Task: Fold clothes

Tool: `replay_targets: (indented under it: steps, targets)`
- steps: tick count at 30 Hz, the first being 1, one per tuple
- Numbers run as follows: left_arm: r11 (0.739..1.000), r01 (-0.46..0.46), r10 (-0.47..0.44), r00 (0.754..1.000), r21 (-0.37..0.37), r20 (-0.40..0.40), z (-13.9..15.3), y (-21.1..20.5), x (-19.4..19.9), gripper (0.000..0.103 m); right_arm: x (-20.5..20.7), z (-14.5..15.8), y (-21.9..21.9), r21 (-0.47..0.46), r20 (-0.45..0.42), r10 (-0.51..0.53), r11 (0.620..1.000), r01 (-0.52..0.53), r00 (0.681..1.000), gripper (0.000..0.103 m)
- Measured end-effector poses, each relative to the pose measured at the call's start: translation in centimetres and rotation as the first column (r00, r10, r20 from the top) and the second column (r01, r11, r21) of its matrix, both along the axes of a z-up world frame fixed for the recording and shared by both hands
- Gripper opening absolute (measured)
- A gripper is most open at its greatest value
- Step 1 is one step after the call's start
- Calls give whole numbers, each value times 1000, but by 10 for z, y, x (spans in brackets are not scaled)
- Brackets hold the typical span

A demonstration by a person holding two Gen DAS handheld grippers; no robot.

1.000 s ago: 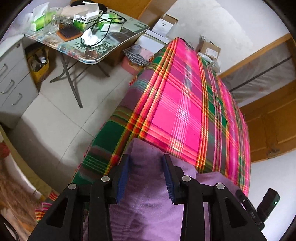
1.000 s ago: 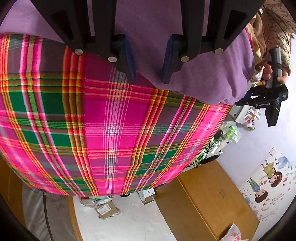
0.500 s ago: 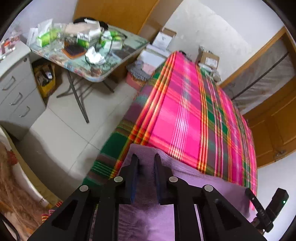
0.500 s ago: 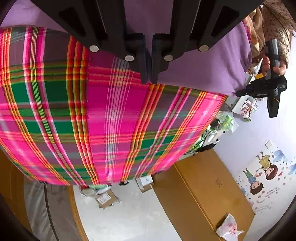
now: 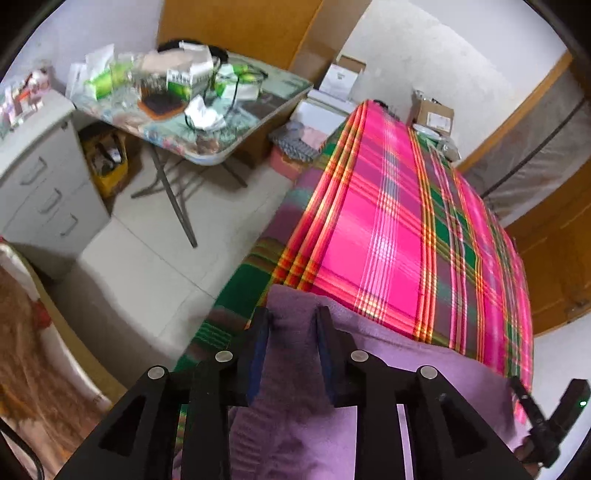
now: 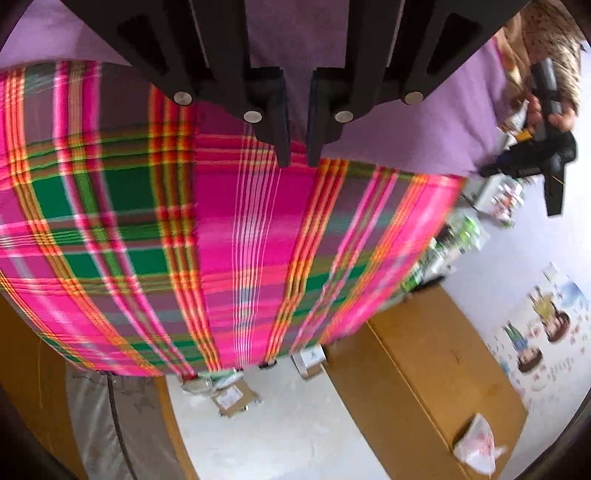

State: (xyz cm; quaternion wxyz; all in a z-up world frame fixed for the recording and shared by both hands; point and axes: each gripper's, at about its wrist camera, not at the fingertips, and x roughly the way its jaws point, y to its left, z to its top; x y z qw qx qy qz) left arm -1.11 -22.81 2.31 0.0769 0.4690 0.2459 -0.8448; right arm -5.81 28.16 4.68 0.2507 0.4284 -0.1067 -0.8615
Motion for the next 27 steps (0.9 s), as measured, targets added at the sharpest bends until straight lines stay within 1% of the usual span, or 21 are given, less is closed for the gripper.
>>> replay_targets:
  steps: [2,3,5,7,8,9,10,12,14,16,19,21,23,25,27]
  targets:
    - [999,-14,13,999,-33,-31,16,2,8,27,1,7,14,-3,-2,-15,1000,15,1000,13]
    - [999,-19,17,999,-39,-44,21,4,10,27,2,10,19,3,-1,-20,1000,20,1000,14]
    - [998,-39,34,996,-58,-88,37,6,20,27,4,15,30,16,-1,-31,999,31,1000,23]
    - [999,-11,7,993,-37,-119,46,12,23,27,6,18,35,56,-2,-10,998,10,1000,29]
    - [1000,3,-7,991,-27,-133,50,16,24,27,7,19,36,85,-3,5,996,-4,1000,29]
    - [999,29,-32,991,-24,-132,50,22,23,27,7,20,36,107,-8,15,994,-15,1000,29]
    - [997,69,-71,989,-20,-132,50,31,21,27,8,22,36,126,-13,25,992,-24,1000,29]
    - [986,169,-167,978,5,-121,43,58,12,27,6,22,35,143,-9,52,988,-50,999,29]
    - [963,266,-262,959,31,-112,36,84,3,27,3,21,34,156,-2,79,985,-78,997,29]
    - [938,341,-334,937,59,-100,26,109,-3,27,-1,20,33,146,5,94,985,-94,996,29]
    - [907,414,-408,910,80,-74,13,136,-9,27,-10,15,31,116,31,122,985,-125,992,29]
    - [883,460,-456,888,95,-58,4,154,-13,27,-16,9,22,87,62,171,981,-176,983,29]
    - [866,488,-487,873,109,-35,-5,164,-16,27,-20,1,14,55,98,217,973,-223,971,29]
    - [871,478,-479,878,112,-20,-11,165,-16,27,-22,-5,7,16,115,256,966,-259,960,29]
    - [881,456,-459,888,126,-8,-14,161,-17,27,-25,-12,1,1,132,279,959,-282,951,29]
